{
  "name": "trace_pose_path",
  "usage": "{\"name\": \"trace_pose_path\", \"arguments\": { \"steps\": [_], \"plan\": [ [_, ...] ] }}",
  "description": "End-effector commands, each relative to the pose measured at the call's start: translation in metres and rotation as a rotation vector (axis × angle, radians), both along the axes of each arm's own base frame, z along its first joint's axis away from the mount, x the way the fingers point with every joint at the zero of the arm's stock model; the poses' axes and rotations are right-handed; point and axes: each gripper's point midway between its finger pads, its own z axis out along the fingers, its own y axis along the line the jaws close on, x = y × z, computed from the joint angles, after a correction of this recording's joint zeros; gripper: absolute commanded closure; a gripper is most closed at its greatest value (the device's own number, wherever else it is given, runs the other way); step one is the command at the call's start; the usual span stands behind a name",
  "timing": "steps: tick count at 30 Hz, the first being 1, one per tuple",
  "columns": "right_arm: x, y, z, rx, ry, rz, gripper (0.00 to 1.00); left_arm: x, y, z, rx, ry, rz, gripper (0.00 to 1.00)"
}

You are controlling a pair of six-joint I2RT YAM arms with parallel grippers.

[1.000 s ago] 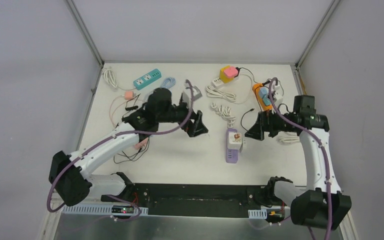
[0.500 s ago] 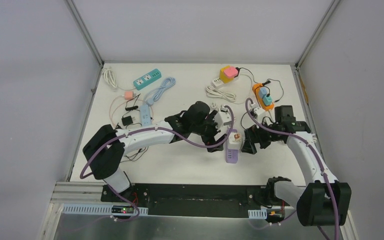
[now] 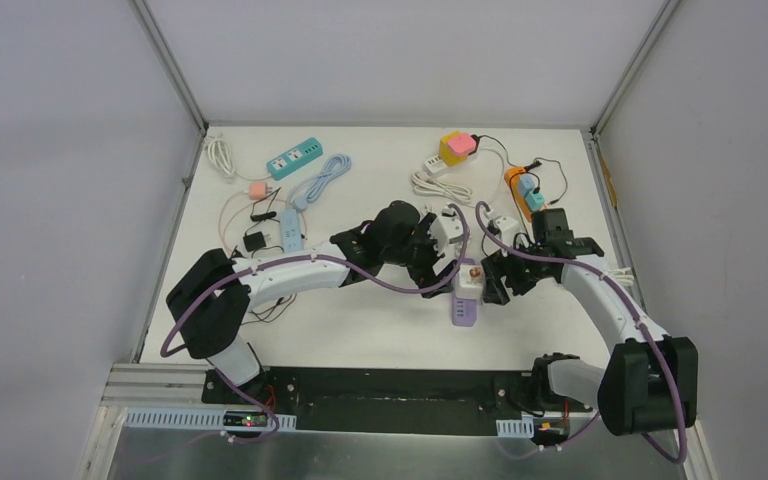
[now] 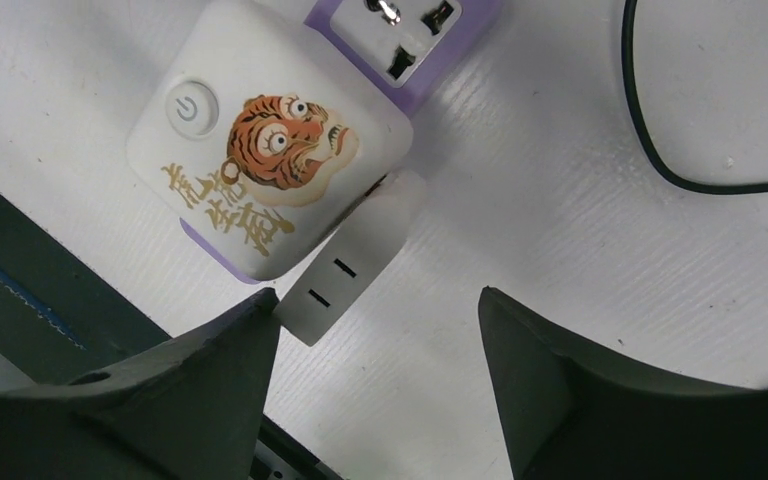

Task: Pull the plug off the socket
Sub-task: Remove the plug from the socket.

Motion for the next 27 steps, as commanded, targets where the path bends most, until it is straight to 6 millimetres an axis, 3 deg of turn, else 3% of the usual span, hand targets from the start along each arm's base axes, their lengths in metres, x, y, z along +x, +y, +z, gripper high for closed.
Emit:
{"name": "trace_pose_path", "arguments": {
  "steps": [1, 5, 10, 13, 27],
  "plan": [
    [0.01, -0.007, 0.005, -0.047, -0.06, -0.013, 0.28, 0.0, -0.008, 0.015, -0.05, -0.02, 0.011, 0.09],
    [0.007, -0.017, 0.008, -0.076, -0.082, -0.022, 0.37, -0.001, -0.005, 0.013, -0.044, -0.025, 0.014, 0.09],
    [-0.004, 0.002, 0.016, 0.034, -0.078, 0.058, 0.3, -0.005, -0.019, 0.014, -0.056, -0.026, -0.039, 0.09],
    [-0.001, 0.012, 0.019, 0.079, -0.072, 0.069, 0.29, -0.004, -0.033, 0.015, -0.071, -0.029, -0.07, 0.08],
    [0.008, 0.009, 0.012, 0.055, -0.037, 0.025, 0.37, 0.001, -0.071, -0.003, -0.153, -0.028, -0.05, 0.11]
  ]
}}
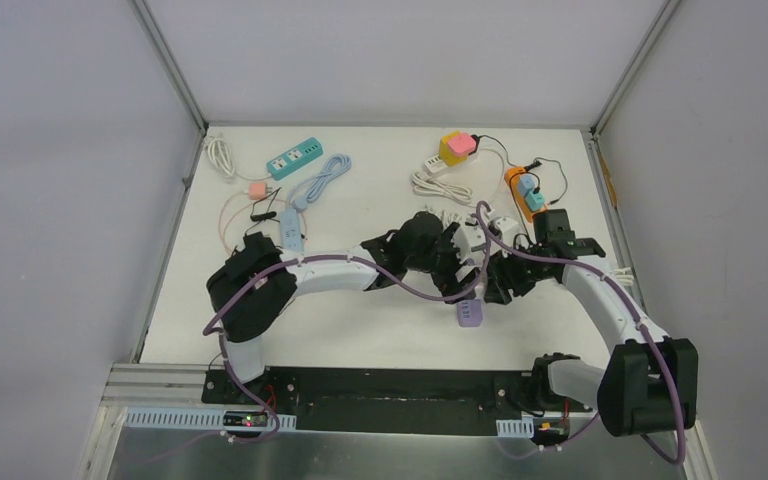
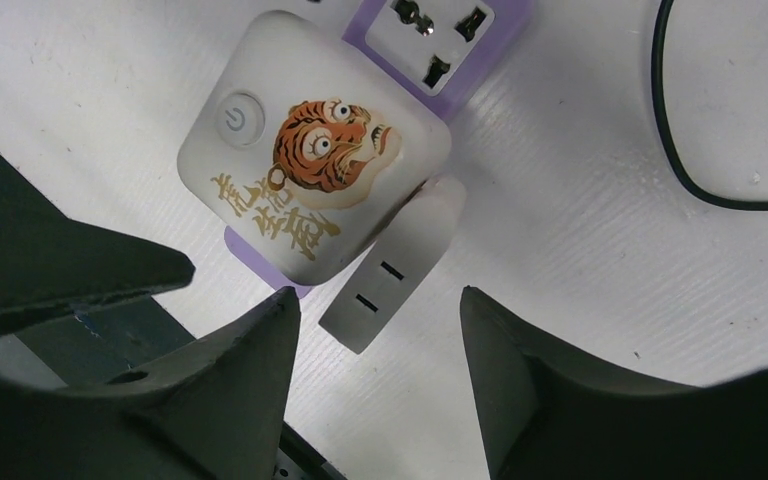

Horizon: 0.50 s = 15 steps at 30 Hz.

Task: Pull the plug off the socket
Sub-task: Remove the plug from the socket.

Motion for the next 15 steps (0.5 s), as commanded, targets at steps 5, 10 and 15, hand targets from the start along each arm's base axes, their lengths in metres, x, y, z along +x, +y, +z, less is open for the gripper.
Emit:
{"name": "trace_pose_path", "arguments": {
  "steps": [5, 10, 15],
  "plan": [
    [0.016, 0.007, 0.008, 0.027, -0.02, -0.01, 0.4, 0.008, -0.03, 0.013, -0.088, -0.044, 0.006, 0.17],
    [0.018, 0.007, 0.006, 0.024, -0.007, -0.019, 0.44, 0.005, -0.035, 0.0, -0.048, -0.011, -0.025, 0.36],
    [0.02, 0.004, 0.004, 0.007, -0.004, -0.023, 0.61, -0.003, -0.03, -0.018, 0.024, 0.015, -0.068, 0.69]
  ]
}}
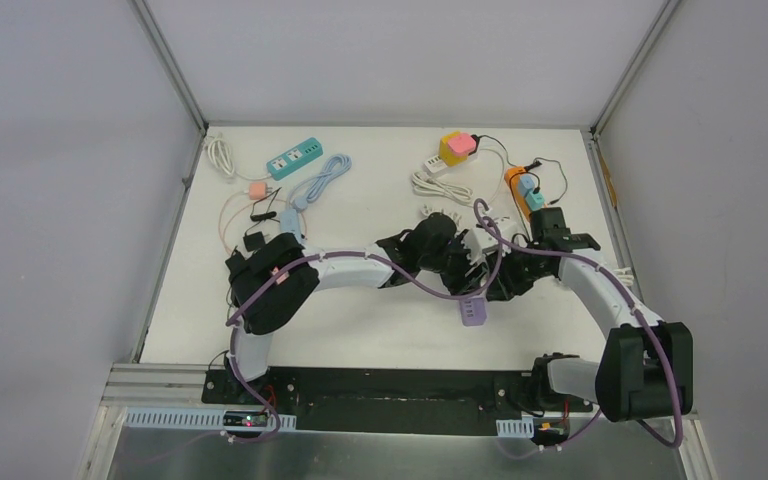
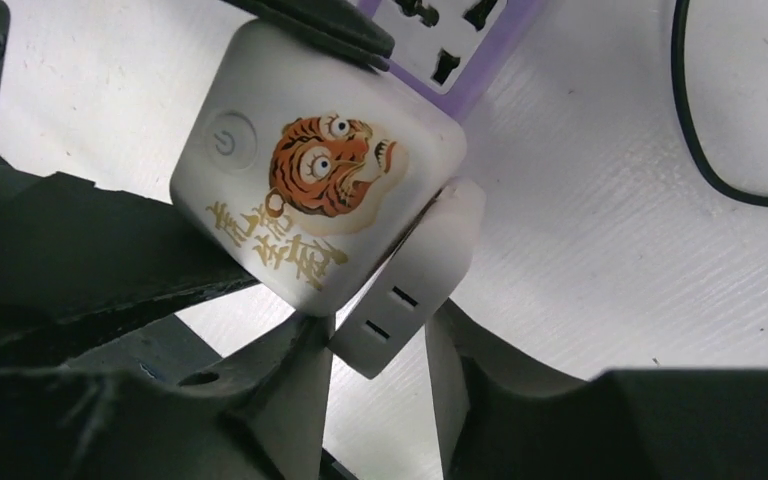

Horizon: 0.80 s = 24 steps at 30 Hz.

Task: Pull the plug off the socket
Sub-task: Remove the plug from the socket.

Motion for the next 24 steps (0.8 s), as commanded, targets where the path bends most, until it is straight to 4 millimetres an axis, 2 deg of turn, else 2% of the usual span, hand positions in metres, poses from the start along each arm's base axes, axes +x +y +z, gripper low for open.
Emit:
{"name": "trace_pose_path", "arguments": {
  "steps": [1, 3, 5, 10, 13, 15, 18, 24],
  "plan": [
    [0.02, 0.001, 0.012, -0.006, -0.069, -0.003, 0.64, -0.008, -0.003, -0.001, 0.024, 0.005, -0.057, 0.73],
    [0.021, -0.005, 0.012, -0.032, -0.081, -0.005, 0.66, -0.01, 0.001, -0.007, 0.047, 0.006, -0.067, 0.79],
    [0.025, -0.014, 0.012, -0.064, -0.095, -0.02, 0.66, -0.012, 0.006, -0.014, 0.073, 0.006, -0.076, 0.9],
    [0.034, -0.034, 0.016, -0.116, -0.124, -0.048, 0.63, -0.012, 0.019, -0.021, 0.105, -0.005, -0.077, 0.94],
    [0.037, -0.04, 0.015, -0.115, -0.12, -0.055, 0.55, -0.009, 0.026, -0.022, 0.114, -0.01, -0.073, 0.94],
    [0.038, -0.036, 0.016, -0.074, -0.114, -0.029, 0.48, -0.009, 0.029, -0.023, 0.115, -0.005, -0.076, 0.94],
    [0.04, -0.018, 0.021, 0.028, -0.155, 0.09, 0.4, -0.009, 0.03, -0.022, 0.109, 0.003, -0.088, 0.94],
    [0.041, 0.002, 0.022, 0.147, -0.271, 0.383, 0.41, -0.01, 0.028, -0.019, 0.097, 0.02, -0.122, 0.93]
  ]
}}
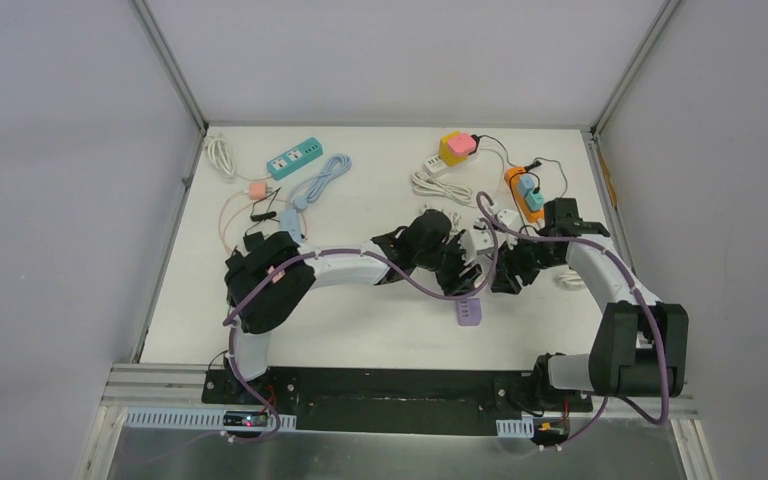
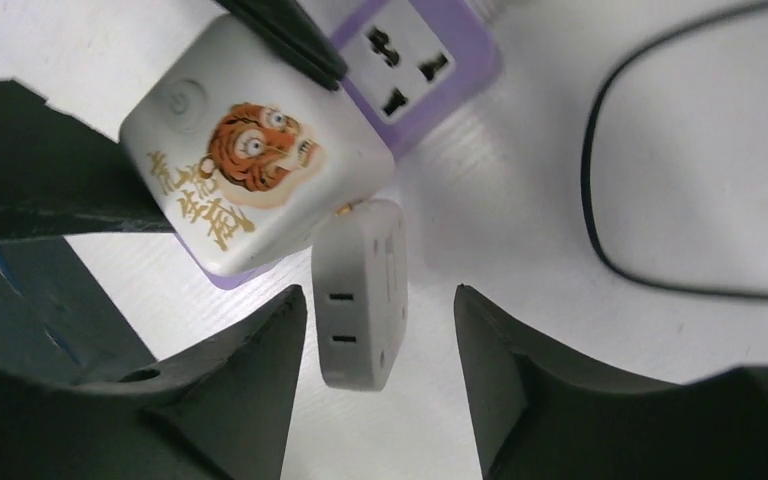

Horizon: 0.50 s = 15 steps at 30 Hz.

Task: Pull the plug off the socket
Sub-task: Remove the plug from the socket.

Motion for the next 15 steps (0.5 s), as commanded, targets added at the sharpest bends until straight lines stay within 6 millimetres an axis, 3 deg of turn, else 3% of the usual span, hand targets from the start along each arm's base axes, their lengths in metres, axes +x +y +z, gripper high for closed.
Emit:
{"name": "trace_pose_path", "arguments": {
  "steps": [1, 8, 15],
  "plan": [
    [0.013, 0.022, 0.016, 0.138, -0.161, 0.302, 0.43, -0.009, 0.016, -0.012, 0.065, 0.055, -0.041, 0.93],
    [0.008, 0.025, 0.004, 0.162, -0.204, 0.435, 0.53, -0.007, 0.024, -0.015, 0.07, 0.067, -0.02, 0.94],
    [0.017, 0.019, -0.002, 0.118, -0.219, 0.414, 0.86, -0.006, 0.029, -0.022, 0.09, 0.069, 0.005, 1.0]
  ]
}}
